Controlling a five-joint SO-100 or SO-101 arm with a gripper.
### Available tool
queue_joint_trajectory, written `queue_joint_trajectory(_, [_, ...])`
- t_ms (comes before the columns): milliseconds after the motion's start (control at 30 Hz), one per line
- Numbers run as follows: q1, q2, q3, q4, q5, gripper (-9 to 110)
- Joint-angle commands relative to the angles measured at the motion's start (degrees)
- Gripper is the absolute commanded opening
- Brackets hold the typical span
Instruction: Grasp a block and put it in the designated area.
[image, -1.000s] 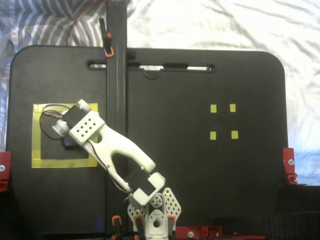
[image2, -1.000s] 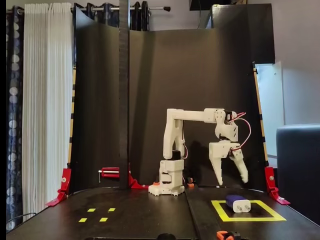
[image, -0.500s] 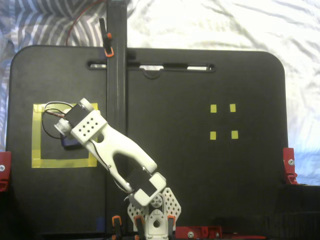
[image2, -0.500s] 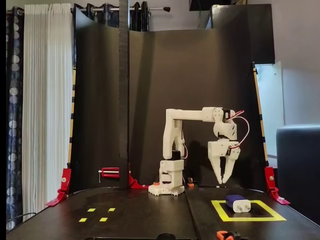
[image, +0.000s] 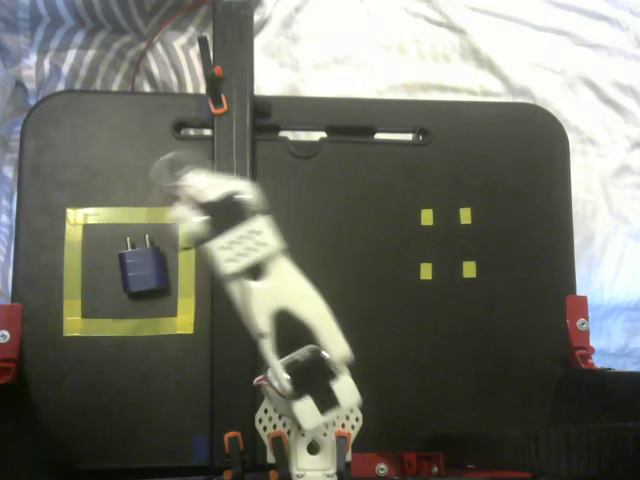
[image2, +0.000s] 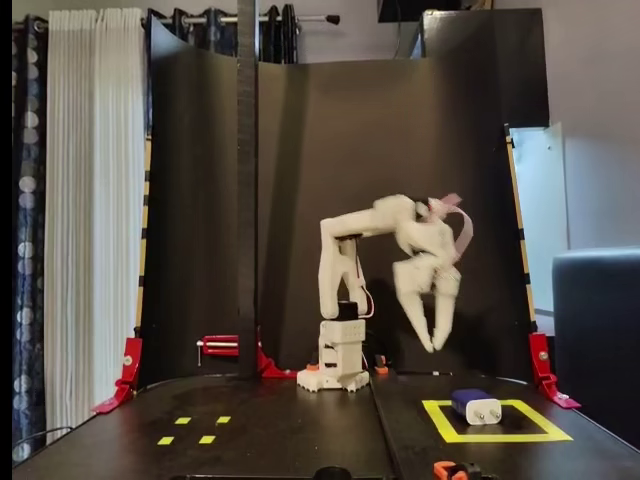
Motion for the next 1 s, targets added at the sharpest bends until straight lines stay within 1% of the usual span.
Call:
queue_joint_trajectory(0, [5.6,5.3,2.5,-5.2,0.8,0])
queue_joint_trajectory(167, [13.1,12.2,10.6,-16.6,3.7,0])
queue_joint_trajectory(333, [17.1,19.2,20.9,-30.1,8.7,0])
queue_joint_trajectory(500, [19.2,26.9,31.0,-43.6,19.5,0])
queue_joint_trajectory(633, [20.4,33.6,36.9,-48.7,30.1,0])
queue_joint_trajectory(800, [23.2,40.1,41.5,-51.8,44.9,0])
queue_joint_trajectory(900, [24.4,44.5,45.8,-54.8,49.8,0])
queue_joint_trajectory(967, [24.6,47.7,49.7,-56.3,50.5,0])
